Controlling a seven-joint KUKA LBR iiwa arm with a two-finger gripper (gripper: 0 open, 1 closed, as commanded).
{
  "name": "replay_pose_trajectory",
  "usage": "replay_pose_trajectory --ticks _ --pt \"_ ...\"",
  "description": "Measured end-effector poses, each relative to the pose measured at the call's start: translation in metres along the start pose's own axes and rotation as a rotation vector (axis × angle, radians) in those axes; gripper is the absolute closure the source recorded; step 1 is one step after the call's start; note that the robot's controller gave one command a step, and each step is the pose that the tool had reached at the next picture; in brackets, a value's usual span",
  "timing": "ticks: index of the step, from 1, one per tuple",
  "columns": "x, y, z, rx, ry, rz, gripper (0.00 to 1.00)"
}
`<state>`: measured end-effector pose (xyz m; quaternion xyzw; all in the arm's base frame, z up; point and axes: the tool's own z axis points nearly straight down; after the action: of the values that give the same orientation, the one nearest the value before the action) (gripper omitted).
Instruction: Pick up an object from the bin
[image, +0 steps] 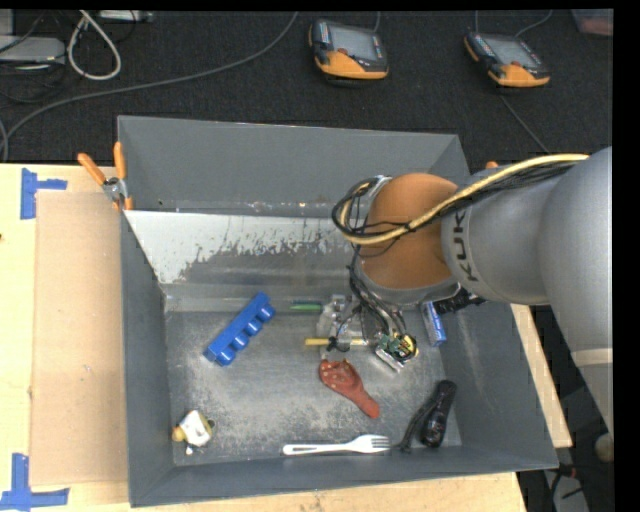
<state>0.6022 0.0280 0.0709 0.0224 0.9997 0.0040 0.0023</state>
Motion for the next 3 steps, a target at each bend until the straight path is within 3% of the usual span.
replay_pose_trajectory --ticks 1,2,3 --pt "0.0 0.0 -0.001 0.0 0.0 0.002 1.0" --pt "0.003 0.0 -0.022 0.0 0.009 0.004 1.0" --pt "0.001 0.0 -0.052 -0.001 0.005 0.006 1.0"
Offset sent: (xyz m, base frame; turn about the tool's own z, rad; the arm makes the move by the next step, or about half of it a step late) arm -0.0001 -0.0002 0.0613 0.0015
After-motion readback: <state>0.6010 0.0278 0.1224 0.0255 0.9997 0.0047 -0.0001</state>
